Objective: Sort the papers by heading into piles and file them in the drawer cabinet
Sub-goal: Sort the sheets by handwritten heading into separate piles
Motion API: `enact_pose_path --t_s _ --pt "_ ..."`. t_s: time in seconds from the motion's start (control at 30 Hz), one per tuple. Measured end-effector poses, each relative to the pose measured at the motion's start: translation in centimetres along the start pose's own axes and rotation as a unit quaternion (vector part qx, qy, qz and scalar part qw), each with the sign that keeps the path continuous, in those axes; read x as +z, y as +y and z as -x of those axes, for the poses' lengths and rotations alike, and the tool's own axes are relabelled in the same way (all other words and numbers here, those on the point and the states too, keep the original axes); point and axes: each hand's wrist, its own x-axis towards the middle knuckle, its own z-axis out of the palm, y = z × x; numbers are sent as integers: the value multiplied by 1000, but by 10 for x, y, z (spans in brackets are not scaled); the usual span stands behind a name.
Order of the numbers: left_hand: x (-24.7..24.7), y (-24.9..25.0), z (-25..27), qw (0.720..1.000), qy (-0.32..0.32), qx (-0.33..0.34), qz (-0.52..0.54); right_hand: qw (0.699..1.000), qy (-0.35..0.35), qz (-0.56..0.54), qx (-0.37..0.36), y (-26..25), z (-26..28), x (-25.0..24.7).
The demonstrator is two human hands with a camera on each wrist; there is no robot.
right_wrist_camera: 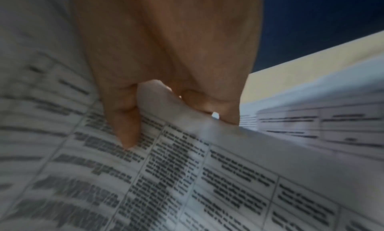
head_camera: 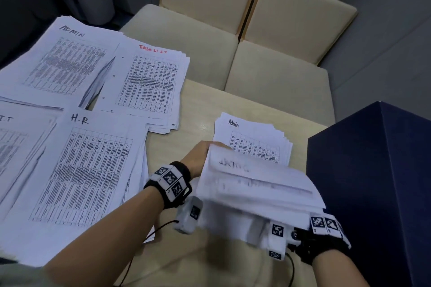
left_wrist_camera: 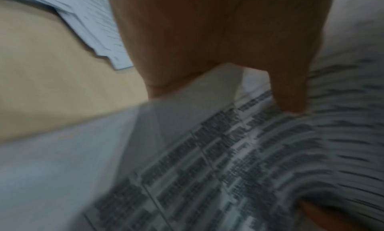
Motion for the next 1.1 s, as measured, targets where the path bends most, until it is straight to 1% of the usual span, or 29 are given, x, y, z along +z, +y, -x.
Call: enact_pose_path --t_s 0.03,0.07,0.1,0.13,0.17,0.23,0.3,0.33,0.37,0.43,0.5,0.57,0.6,0.63,0.7,0.77,0.83,0.87,0.93,0.97,1.0,1.07,1.1 --pt "0 5 -1 1000 24 4 -4 999 21 23 -33 7 1 -1" --pt "0 11 -2 998 49 18 -20 996 -16 -2 -88 2 -3 4" --pt "-1 18 -1 996 73 44 -35 989 -22 -55 -137 -6 -5 7" --pt "-1 25 2 993 90 70 -27 973 -89 -121 -172 -10 1 -5" --pt "-2 34 6 991 103 87 -5 960 -109 -154 -205 -14 9 -5" --pt "-3 50 14 983 117 139 30 943 -121 -194 -244 -27 34 0" --pt "-2 65 23 973 117 190 51 925 -116 -218 -288 -36 60 9" --pt "-3 70 26 969 116 211 57 917 -105 -242 -298 -35 67 13" --pt "-5 74 28 965 113 227 70 914 -83 -260 -299 -33 72 14" --pt "-7 72 30 964 98 238 72 915 -58 -260 -303 -25 75 19" --pt "-11 59 32 971 92 208 68 933 -52 -204 -293 -14 74 28" --pt "-19 41 35 982 100 146 62 951 -54 -128 -276 0 72 37" --pt "-24 36 38 985 106 124 48 957 -58 -104 -266 5 72 41" --pt "-29 32 38 987 112 108 33 958 -68 -105 -257 9 71 43" --pt "-39 33 43 986 133 99 27 960 -56 -120 -246 6 64 41" --pt "-52 40 52 978 165 118 42 962 -46 -122 -242 -6 58 43" --pt "-65 43 64 979 161 124 32 954 -51 -134 -263 -17 59 48" --pt "-72 42 70 982 151 115 6 948 -63 -149 -273 -23 63 55" --pt "-83 37 86 985 136 95 -43 938 -125 -167 -278 -29 68 74" --pt "-89 34 94 984 141 90 -58 934 -158 -165 -276 -31 73 87" --pt "-95 34 103 982 157 80 -65 930 -190 -163 -268 -32 74 102" --pt "-111 29 122 973 217 52 -54 926 -245 -158 -239 -26 73 133" --pt "-122 25 131 966 248 50 -45 928 -262 -151 -219 -21 74 148"
